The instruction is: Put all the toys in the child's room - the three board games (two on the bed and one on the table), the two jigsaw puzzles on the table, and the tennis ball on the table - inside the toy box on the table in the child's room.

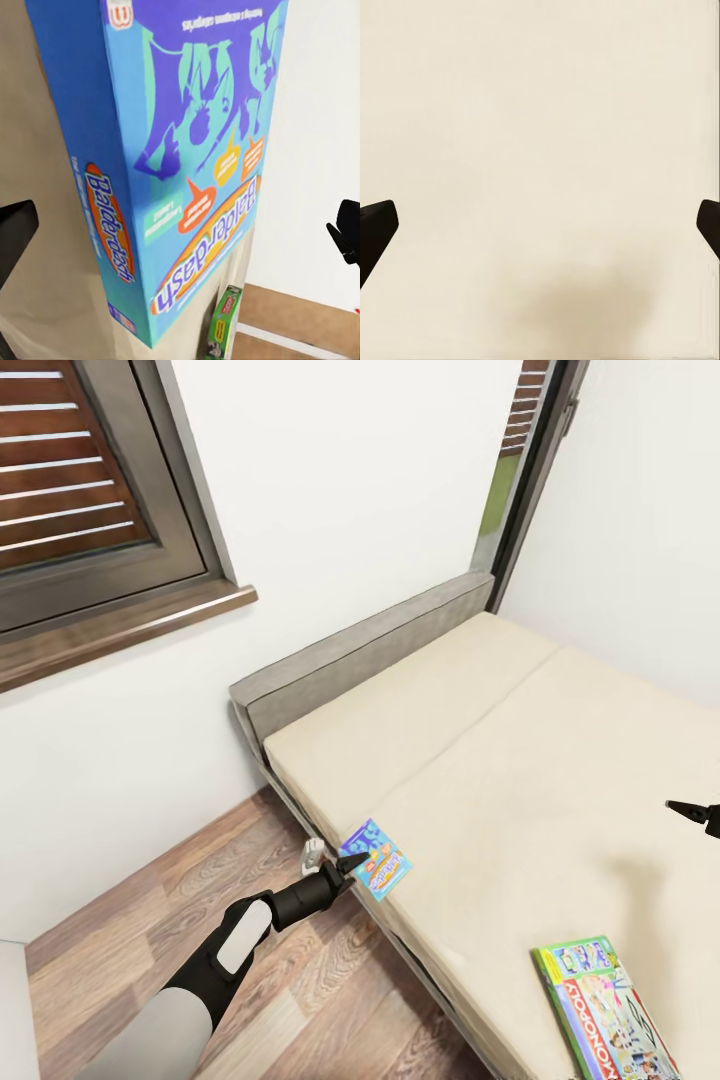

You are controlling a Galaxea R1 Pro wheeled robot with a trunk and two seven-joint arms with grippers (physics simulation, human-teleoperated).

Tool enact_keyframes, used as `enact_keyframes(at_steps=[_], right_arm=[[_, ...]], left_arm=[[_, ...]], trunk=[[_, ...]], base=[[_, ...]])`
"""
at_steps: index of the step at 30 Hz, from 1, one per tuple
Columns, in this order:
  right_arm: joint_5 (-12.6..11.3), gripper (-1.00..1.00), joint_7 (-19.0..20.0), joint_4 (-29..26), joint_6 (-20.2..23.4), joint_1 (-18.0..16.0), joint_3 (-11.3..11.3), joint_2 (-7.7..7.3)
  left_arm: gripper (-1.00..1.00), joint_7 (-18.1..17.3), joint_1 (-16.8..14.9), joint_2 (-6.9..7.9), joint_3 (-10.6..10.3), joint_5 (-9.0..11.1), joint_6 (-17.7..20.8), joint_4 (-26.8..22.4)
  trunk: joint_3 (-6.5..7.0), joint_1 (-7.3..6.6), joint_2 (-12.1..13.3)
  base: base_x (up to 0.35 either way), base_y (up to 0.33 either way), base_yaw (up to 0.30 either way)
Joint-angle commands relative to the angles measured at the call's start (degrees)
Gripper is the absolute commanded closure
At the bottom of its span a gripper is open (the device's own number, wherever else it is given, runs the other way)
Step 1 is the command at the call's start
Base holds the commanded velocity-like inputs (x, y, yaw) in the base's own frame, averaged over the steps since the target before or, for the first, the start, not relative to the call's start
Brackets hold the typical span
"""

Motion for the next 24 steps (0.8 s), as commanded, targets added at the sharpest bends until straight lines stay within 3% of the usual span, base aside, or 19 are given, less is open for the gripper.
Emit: enact_keyframes(at_steps=[1,24], right_arm=[[-0.4,-1.00,-0.1,0.0,0.5,0.0,-0.1,0.01],[-0.4,-1.00,-0.1,0.0,0.5,0.0,-0.1,0.08]], left_arm=[[-1.00,0.1,0.0,0.01,0.0,0.5,0.4,0.0],[-1.00,0.1,0.0,0.01,0.0,0.4,0.4,0.0]], trunk=[[-0.04,0.00,0.0],[-0.04,0.00,0.0]], base=[[0.000,0.000,-0.089],[0.000,0.000,-0.028]])
